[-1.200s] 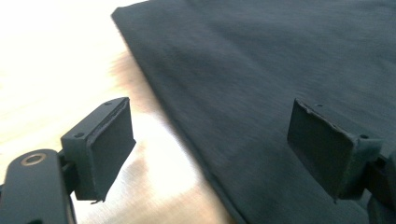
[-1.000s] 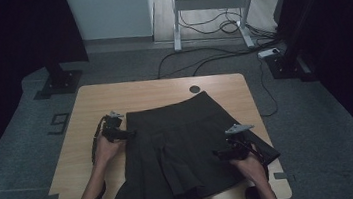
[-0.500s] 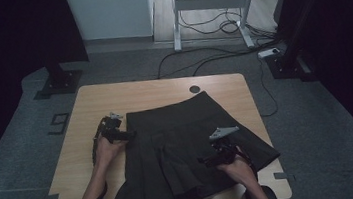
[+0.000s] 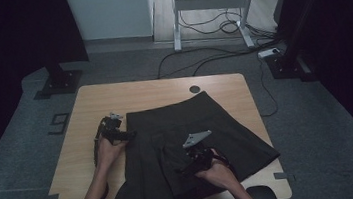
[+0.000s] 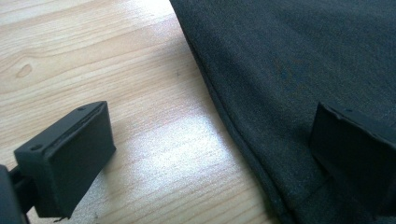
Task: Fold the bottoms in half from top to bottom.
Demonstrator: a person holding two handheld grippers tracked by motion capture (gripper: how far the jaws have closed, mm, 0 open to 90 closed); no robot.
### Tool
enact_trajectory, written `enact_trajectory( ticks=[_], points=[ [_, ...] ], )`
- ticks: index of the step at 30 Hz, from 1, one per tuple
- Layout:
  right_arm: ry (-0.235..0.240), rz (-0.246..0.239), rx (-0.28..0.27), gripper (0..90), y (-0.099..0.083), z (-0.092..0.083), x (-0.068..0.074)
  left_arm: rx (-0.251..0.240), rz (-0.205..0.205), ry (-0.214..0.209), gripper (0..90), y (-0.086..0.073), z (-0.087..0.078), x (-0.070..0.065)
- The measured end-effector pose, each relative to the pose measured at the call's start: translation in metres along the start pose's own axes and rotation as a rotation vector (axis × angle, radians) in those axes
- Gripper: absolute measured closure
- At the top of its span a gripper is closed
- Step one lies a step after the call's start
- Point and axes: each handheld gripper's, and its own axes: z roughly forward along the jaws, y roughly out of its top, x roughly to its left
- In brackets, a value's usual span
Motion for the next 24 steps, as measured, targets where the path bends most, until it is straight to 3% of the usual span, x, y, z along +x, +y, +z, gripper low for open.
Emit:
enact_trajectory(
  ticks=[14,19,24],
  points=[
    [0.144,-0.154,0.042,9.4,0.037,0.035,0.055,-0.001,-0.005,0.001,0.0,0.000,0.000,0.000],
    [0.200,-0.198,0.081,9.6,0.036,0.053,0.074,-0.001,-0.006,0.003,0.0,0.000,0.000,-0.001],
    [0.224,-0.254,0.138,7.2,0.027,0.069,0.090,-0.001,-0.006,0.003,0.0,0.000,0.000,-0.001]
  ],
)
